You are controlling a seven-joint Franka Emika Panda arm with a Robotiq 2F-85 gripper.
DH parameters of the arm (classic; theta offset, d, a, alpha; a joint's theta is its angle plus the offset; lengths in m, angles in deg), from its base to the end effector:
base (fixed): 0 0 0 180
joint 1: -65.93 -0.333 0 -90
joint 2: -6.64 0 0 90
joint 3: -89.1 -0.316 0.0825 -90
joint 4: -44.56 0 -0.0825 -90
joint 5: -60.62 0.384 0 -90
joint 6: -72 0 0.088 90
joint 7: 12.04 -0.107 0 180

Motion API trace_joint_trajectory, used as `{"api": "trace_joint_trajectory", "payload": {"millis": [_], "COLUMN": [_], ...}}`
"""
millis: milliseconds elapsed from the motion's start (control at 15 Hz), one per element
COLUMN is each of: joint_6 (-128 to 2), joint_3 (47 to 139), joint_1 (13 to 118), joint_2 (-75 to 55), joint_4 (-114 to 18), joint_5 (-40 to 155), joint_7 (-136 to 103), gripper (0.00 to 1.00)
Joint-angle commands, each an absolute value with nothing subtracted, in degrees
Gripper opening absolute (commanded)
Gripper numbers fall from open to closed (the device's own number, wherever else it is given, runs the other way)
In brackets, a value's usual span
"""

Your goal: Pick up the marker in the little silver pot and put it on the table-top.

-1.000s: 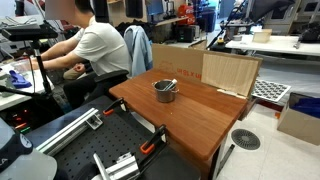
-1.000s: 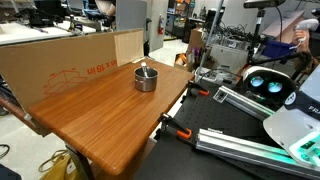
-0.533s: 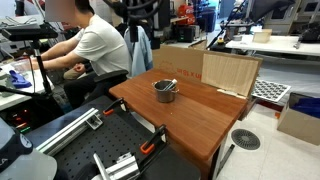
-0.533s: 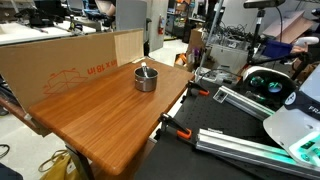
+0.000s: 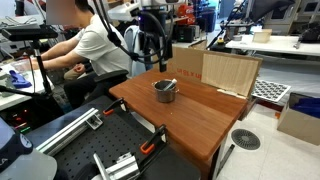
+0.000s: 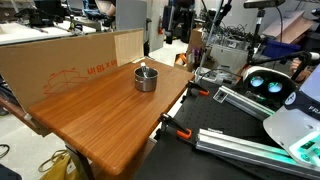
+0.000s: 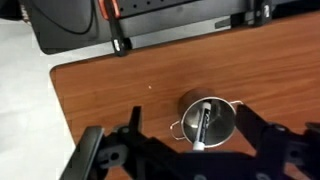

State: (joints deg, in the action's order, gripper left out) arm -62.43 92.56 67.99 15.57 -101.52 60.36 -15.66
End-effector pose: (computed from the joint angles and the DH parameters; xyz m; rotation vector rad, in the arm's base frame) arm 0.4349 -0.0417 0.3214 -3.1243 0.2431 0.0746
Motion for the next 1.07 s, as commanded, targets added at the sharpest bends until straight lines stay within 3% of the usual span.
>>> {"api": "trace_joint_trajectory", "payload": {"millis": [0, 533, 1000], "joint_6": [-69.63, -86.16, -89.27], "joint_3": [91.7, 89.84, 92.54], "joint_1": [67.31, 65.97, 62.94], "joint_2": [10.01, -0.82, -7.32], "joint_4": [-100.13, -98.05, -95.11], "joint_5": [65.18, 65.35, 59.25], "joint_7": [-16.25, -22.57, -30.72], "gripper": [1.0, 1.0, 1.0]}}
